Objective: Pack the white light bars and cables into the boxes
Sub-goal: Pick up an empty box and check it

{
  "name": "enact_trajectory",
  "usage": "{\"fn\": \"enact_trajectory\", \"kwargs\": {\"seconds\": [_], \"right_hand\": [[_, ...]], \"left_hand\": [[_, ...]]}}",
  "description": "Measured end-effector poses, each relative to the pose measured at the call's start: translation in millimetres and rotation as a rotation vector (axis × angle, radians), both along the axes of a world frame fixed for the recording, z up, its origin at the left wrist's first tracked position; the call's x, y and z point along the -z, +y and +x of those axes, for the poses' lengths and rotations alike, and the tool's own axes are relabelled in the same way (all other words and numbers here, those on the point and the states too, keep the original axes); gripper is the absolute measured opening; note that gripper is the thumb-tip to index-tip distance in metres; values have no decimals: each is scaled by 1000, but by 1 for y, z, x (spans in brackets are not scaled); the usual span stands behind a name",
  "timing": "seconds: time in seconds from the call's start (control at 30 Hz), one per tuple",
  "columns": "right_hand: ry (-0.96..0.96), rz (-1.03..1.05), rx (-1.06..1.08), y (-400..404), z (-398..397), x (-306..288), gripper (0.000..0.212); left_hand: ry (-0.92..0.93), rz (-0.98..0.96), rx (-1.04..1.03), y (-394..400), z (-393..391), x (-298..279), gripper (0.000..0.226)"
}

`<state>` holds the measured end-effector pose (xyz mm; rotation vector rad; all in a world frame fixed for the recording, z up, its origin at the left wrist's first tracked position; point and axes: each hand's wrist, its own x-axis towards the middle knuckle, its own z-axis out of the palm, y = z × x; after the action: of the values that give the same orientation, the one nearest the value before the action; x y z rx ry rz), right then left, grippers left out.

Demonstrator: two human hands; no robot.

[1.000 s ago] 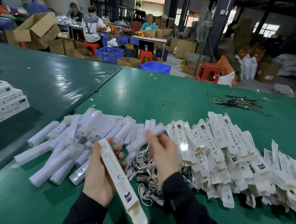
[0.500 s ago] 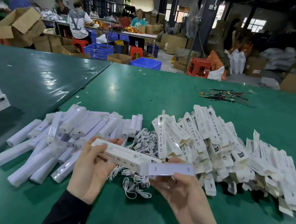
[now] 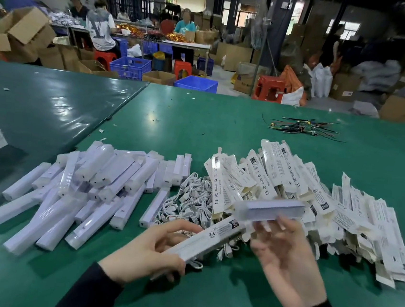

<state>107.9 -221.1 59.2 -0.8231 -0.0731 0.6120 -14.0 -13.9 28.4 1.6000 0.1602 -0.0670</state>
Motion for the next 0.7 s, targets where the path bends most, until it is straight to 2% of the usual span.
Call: {"fn": "enact_trajectory", "kwargs": {"seconds": [0.13,0.27,0.33,0.43,0.5,0.53,0.63,0.7], "right_hand": [[-39,12,50,-21,17,-15,32],[-58,33,54,-21,16,-16,31],[-144,-4,83,-17,12,-15,29],[-321,8,127,-15,9,-16,13],[-431,16,136,-15,9,-18,11],[-490,-10,137,-16,9,-19,13],[-649,-153,108,-13,12,-22,25],[-648,-164,79,-12,14,-21,27]], "left_hand": [[-42,-7,-19,4,-1,0,59],[-112,51,-158,-2,0,2,55],[-197,210,-253,-8,2,3,43],[-338,622,-356,-11,3,8,30],[-431,954,-359,-8,4,10,32],[-468,1054,-357,-6,5,12,36],[-516,1135,-446,-6,7,14,40],[-526,1152,-484,-6,7,15,37]]}}
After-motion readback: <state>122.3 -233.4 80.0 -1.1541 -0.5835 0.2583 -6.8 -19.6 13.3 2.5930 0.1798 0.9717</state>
